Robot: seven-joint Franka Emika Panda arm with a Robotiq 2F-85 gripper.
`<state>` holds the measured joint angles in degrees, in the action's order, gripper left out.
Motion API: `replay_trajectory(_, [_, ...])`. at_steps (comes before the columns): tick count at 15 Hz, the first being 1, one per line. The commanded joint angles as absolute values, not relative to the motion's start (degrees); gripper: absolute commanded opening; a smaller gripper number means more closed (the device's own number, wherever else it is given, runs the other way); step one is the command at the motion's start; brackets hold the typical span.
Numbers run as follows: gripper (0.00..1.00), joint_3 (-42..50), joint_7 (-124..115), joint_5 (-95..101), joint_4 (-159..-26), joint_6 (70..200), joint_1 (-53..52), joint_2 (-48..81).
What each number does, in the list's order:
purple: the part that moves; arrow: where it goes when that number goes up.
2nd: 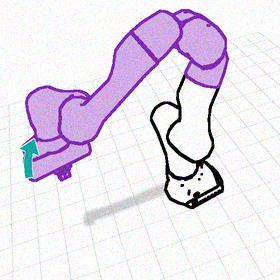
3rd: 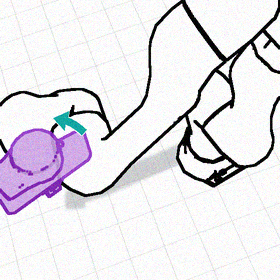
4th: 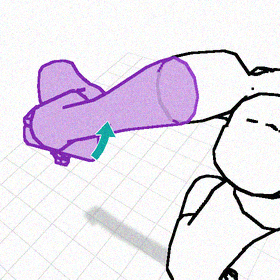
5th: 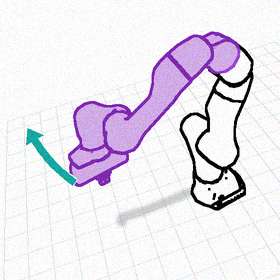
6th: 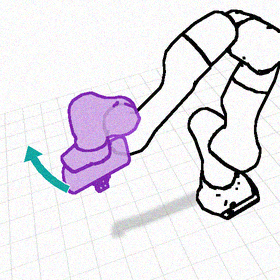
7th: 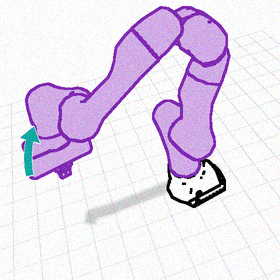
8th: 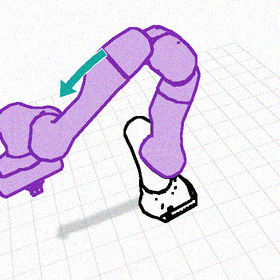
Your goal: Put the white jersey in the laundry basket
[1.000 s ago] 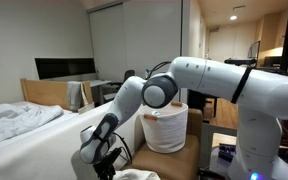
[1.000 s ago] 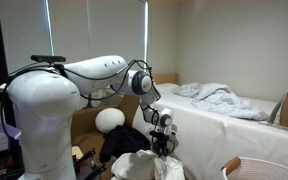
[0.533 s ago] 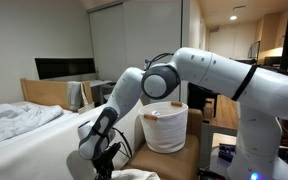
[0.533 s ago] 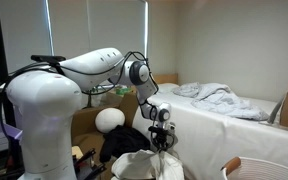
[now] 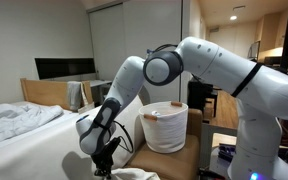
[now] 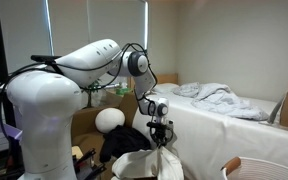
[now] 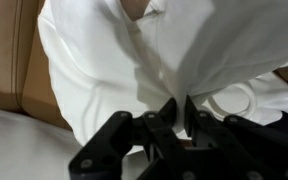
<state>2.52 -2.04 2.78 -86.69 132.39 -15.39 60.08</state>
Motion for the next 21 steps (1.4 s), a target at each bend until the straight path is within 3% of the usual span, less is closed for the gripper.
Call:
replay_trajectory(1, [0.11,0.4,-1.9,4.2,-97.0,135.2,-13.6,50.6])
replay_trajectory(11, [0.08,-1.2,-1.8,4.1,-106.6,133.3,-12.6,36.1])
replay_trajectory(12, [0.34,-1.1,-1.8,4.1,-107.4,133.7,-12.4,35.5])
replay_trajectory(14, [0.34,-0.8,-2.2,4.3,-108.6,134.1,-12.2,34.9])
replay_trajectory(21, [0.77,-1.1,-0.7,3.7,-111.5,135.9,-9.6,36.5])
